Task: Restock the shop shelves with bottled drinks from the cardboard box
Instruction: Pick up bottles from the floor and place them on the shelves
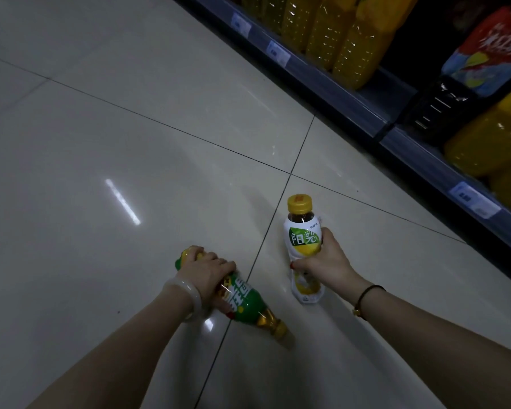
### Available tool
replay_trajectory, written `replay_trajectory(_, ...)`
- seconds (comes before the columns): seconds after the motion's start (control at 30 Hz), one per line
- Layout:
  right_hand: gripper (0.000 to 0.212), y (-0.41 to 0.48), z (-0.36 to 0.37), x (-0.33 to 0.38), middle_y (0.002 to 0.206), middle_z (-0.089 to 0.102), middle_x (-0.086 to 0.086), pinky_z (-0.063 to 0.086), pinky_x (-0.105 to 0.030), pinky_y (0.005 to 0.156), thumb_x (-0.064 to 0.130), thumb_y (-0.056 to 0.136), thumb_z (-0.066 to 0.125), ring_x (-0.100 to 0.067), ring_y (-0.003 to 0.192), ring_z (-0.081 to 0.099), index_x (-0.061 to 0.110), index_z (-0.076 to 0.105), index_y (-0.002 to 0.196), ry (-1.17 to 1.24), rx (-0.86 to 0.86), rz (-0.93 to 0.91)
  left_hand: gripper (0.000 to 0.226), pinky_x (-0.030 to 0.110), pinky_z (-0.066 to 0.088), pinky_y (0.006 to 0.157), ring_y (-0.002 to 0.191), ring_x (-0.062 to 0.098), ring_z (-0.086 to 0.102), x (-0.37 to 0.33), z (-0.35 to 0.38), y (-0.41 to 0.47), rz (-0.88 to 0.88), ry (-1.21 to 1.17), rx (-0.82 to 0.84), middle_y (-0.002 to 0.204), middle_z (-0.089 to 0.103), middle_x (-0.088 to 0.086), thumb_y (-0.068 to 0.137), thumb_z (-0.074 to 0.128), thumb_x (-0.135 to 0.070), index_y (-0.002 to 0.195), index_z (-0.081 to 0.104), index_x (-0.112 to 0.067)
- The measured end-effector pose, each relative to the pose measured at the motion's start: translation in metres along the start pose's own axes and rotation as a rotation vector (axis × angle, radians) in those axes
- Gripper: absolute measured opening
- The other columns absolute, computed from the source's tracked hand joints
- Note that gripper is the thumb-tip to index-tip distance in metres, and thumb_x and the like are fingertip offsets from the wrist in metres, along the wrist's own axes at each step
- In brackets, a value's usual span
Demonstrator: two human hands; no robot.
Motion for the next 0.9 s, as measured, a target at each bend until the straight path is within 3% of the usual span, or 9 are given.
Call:
replay_trajectory(0.17, 0.063, -0.001, 0.001, 0.002, 0.106, 0.061, -0.003, 0.053, -0.041, 0.086, 0.008, 0.061, 0.082, -0.023, 0.097, 0.061, 0.017, 0.045, 0.111, 0.008, 0.014, -0.011, 0.074, 0.050, 0.023, 0.102, 0.116, 0.021, 0.041, -0.006, 0.001, 0.005, 0.041, 0.073, 0.122, 0.125, 0.049, -0.008, 0.063, 0.067, -0.063, 0.128, 0.037, -0.045)
replay_trajectory(0.23, 0.065, -0.002, 0.000, 0.001, 0.106, 0.062, -0.004, 0.054, -0.043, 0.085, 0.007, 0.059, 0.083, -0.023, 0.096, 0.062, 0.015, 0.046, 0.113, 0.020, 0.008, -0.016, 0.073, 0.048, 0.028, 0.099, 0.113, 0.021, 0.042, -0.001, 0.000, 0.005, -0.042, 0.009, 0.140, 0.121, 0.051, -0.007, 0.060, 0.065, -0.070, 0.124, 0.041, -0.045)
replay_trajectory(0.4, 0.067, -0.001, -0.013, 0.006, 0.101, 0.064, -0.006, 0.056, -0.042, 0.081, 0.003, 0.059, 0.083, -0.023, 0.092, 0.064, 0.015, 0.048, 0.115, 0.161, -0.033, 0.000, 0.069, 0.035, 0.047, 0.084, 0.099, 0.022, 0.056, 0.024, -0.010, -0.009, -0.361, -0.575, -0.011, 0.102, 0.061, -0.002, 0.049, 0.066, -0.074, 0.104, 0.049, -0.034)
replay_trajectory(0.5, 0.064, 0.000, -0.024, 0.017, 0.103, 0.067, -0.011, 0.058, -0.041, 0.076, 0.000, 0.060, 0.082, -0.027, 0.090, 0.066, 0.011, 0.052, 0.116, 0.295, -0.047, 0.012, 0.054, 0.027, 0.051, 0.064, 0.077, 0.020, 0.061, 0.032, -0.030, -0.024, -0.462, -1.012, -0.174, 0.080, 0.061, -0.003, 0.056, 0.082, -0.050, 0.090, 0.049, -0.023)
replay_trajectory(0.57, 0.061, -0.003, -0.030, 0.031, 0.102, 0.068, -0.013, 0.057, -0.037, 0.072, -0.003, 0.061, 0.080, -0.029, 0.091, 0.067, 0.009, 0.054, 0.115, 0.362, -0.044, -0.001, 0.045, 0.023, 0.049, 0.059, 0.073, 0.013, 0.059, 0.031, -0.049, -0.034, -0.506, -1.274, -0.219, 0.083, 0.059, -0.003, 0.068, 0.082, -0.028, 0.098, 0.050, -0.017)
replay_trajectory(0.63, 0.059, -0.012, -0.035, 0.053, 0.100, 0.069, -0.014, 0.056, -0.036, 0.070, -0.002, 0.060, 0.080, -0.030, 0.090, 0.067, 0.008, 0.056, 0.113, 0.395, -0.017, -0.025, 0.042, 0.025, 0.049, 0.060, 0.077, 0.012, 0.059, 0.026, -0.071, -0.043, -0.531, -1.507, -0.238, 0.090, 0.059, -0.001, 0.073, 0.078, -0.022, 0.106, 0.051, -0.020)
replay_trajectory(0.7, 0.061, -0.025, -0.043, 0.079, 0.098, 0.069, -0.014, 0.057, -0.037, 0.070, 0.002, 0.054, 0.080, -0.031, 0.089, 0.067, 0.008, 0.056, 0.110, 0.418, 0.008, -0.047, 0.040, 0.027, 0.048, 0.063, 0.081, 0.012, 0.059, 0.022, -0.101, -0.054, -0.549, -1.646, -0.293, 0.093, 0.060, -0.003, 0.074, 0.077, -0.017, 0.106, 0.053, -0.024)
replay_trajectory(0.8, 0.059, -0.054, -0.061, 0.129, 0.098, 0.069, -0.014, 0.058, -0.039, 0.073, -0.002, 0.056, 0.078, -0.031, 0.090, 0.068, 0.008, 0.056, 0.110, 0.432, 0.063, -0.077, 0.040, 0.026, 0.048, 0.068, 0.083, 0.012, 0.059, 0.015, -0.162, -0.077, -0.529, -1.671, -0.346, 0.094, 0.061, -0.006, 0.073, 0.077, -0.011, 0.104, 0.056, -0.024)
replay_trajectory(0.9, 0.058, -0.089, -0.089, 0.189, 0.099, 0.068, -0.014, 0.058, -0.039, 0.072, -0.008, 0.061, 0.076, -0.028, 0.088, 0.067, 0.009, 0.054, 0.113, 0.438, 0.092, -0.113, 0.038, 0.020, 0.049, 0.057, 0.080, 0.007, 0.060, 0.007, -0.236, -0.108, -0.497, -1.663, -0.394, 0.092, 0.062, -0.008, 0.072, 0.078, -0.009, 0.100, 0.058, -0.025)
Point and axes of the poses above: each hand's wrist, its own y-axis towards the middle knuckle, its own z-axis out of the palm, x = y × z, the point moved 8 cm from there along y, towards the middle knuckle
